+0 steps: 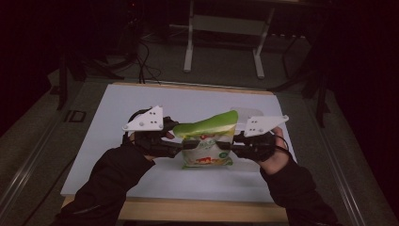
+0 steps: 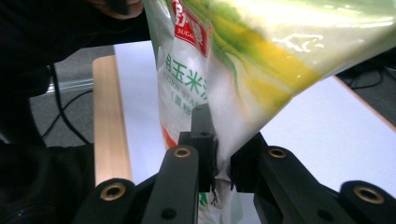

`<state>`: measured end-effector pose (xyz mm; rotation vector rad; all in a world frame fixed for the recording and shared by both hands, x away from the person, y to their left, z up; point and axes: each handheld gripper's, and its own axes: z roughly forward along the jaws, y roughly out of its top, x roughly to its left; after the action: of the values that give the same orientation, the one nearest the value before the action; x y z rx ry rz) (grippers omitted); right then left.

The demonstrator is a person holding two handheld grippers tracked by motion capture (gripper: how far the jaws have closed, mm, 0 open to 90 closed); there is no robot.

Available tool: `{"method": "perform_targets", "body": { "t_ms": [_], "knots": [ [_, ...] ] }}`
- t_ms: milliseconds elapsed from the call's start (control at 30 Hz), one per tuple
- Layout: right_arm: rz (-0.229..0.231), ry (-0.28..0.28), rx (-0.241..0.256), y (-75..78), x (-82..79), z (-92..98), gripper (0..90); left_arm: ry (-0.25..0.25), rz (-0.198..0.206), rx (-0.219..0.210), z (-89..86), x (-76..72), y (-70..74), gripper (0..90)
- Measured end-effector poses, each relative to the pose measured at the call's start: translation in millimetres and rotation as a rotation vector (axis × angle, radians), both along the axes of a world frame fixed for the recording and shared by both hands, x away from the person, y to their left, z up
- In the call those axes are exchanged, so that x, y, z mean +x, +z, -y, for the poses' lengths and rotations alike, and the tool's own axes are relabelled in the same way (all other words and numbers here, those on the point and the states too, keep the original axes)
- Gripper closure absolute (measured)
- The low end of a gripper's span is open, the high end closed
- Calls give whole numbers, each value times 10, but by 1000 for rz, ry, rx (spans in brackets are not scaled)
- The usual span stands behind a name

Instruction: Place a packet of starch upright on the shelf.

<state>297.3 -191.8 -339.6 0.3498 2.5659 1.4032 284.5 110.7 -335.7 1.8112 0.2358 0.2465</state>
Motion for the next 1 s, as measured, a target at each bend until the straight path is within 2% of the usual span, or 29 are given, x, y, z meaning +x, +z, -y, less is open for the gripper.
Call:
{"method": "perform_targets", "body": {
  "t_ms": [67,100,233,267,333,400,533,767,900,1000],
  "knots": [
    [5,-23,14,44,23,64,829,31,-1,-15,-36,3,-23,445],
    [9,-35,22,68,32,102,829,38,-7,-26,-56,6,-40,379],
    [33,-87,53,178,75,287,830,69,-58,-48,-124,39,-131,201],
    [39,-104,62,207,89,337,830,69,-58,-48,-124,39,-131,173],
    [53,-139,74,263,121,442,829,116,-76,-40,-156,55,-227,89],
    [68,-177,82,314,148,549,830,130,-109,-53,-185,70,-300,14],
    [90,-236,94,366,217,765,830,152,-158,-46,-265,99,-442,13],
    [85,-275,81,310,288,1038,830,190,-214,-20,-378,100,-689,1],
    [68,-279,78,238,289,1121,830,209,-234,-38,-447,85,-790,1],
    [30,-276,53,95,283,1175,830,215,-244,-51,-489,69,-850,1]
  ]
}}
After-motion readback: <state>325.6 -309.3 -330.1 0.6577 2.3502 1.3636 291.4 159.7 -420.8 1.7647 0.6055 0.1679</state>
